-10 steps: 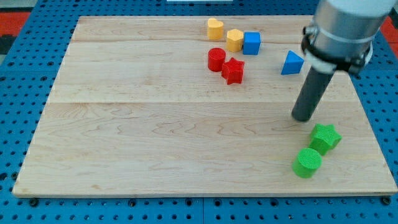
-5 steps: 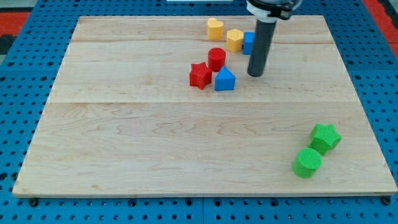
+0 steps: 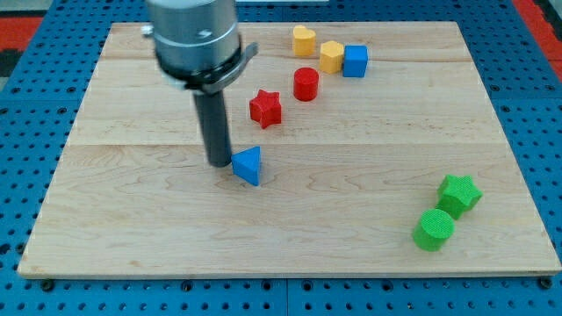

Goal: Push blue triangle into left of green circle

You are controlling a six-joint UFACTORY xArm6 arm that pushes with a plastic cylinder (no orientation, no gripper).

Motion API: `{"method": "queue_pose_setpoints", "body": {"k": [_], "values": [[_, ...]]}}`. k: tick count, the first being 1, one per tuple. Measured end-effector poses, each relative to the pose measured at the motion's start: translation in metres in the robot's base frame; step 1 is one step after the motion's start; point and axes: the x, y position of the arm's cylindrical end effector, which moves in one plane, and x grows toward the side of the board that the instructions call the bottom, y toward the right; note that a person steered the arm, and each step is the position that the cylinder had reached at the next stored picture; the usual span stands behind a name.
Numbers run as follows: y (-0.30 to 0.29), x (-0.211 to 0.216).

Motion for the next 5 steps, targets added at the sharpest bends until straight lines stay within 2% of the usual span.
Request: {"method": "queue_pose_setpoints", "body": {"k": [1, 3, 4, 5], "values": [[0.053, 0.029], [-0.012, -0.006], [0.047, -0.033], [0.141, 0.026]]}}
